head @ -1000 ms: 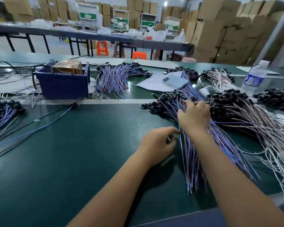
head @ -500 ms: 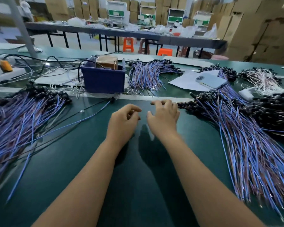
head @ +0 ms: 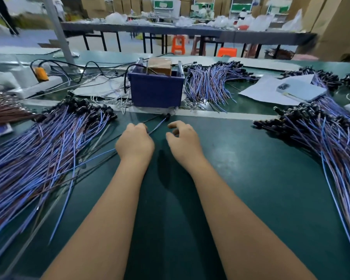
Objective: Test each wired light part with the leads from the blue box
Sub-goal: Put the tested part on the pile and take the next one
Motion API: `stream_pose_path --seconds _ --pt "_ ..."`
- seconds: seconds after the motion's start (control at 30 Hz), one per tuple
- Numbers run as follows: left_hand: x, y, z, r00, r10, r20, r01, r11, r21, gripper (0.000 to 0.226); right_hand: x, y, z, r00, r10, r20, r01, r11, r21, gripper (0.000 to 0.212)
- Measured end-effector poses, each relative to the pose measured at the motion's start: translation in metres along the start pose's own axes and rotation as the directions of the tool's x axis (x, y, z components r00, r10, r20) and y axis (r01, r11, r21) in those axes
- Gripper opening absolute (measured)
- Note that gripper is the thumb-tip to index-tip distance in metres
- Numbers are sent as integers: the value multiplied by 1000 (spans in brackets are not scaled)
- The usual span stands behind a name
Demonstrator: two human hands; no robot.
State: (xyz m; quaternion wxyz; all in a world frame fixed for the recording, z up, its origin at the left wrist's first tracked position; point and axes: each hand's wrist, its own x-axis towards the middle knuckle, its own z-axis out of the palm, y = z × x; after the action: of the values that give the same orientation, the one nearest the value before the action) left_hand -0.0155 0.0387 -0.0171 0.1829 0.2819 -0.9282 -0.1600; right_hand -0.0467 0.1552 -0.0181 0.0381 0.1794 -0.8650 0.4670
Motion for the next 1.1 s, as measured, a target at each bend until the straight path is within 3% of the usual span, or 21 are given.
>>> stream_pose_path --seconds 0.1,0.2,0.33,0.4,0.57,0.67,0.73,0.87,0.97,1.1 --pt "1 3 2 1000 13 12 -14 998 57 26 -1 1 -4 999 28 -36 -20 982 188 16" --pt "-1 0 2 993 62 -104 -79 982 -172 23 -2 1 -4 989 92 -114 -47 939 342 19" --pt "-8 4 -6 900 166 -403 -370 782 -502 16 0 2 -10 953 259 -159 -104 769 631 29" --pt "-13 11 -11 881 173 -441 -438 654 -617 15 1 2 -16 952 294 -87 -138 664 734 30" --pt "-33 29 -22 922 205 -329 -382 341 -859 12 2 0 -25 952 200 234 -307 603 736 48" --pt "-42 36 -22 926 364 -106 -165 136 -977 20 5 3 -31 926 116 358 -364 519 773 55" --pt "-45 38 -19 912 409 -7 -86 175 -981 26 4 6 -35 929 86 360 -361 415 835 42" --pt "-40 36 -10 955 295 33 -78 357 -931 22 1 8 -34 976 70 208 -213 537 816 14" --pt "-33 29 -6 974 213 82 -11 403 -915 8 -1 5 -29 984 85 156 -177 550 817 16" --pt "-28 23 -1 976 180 123 22 478 -878 12 -2 4 -28 994 97 59 -106 614 782 17"
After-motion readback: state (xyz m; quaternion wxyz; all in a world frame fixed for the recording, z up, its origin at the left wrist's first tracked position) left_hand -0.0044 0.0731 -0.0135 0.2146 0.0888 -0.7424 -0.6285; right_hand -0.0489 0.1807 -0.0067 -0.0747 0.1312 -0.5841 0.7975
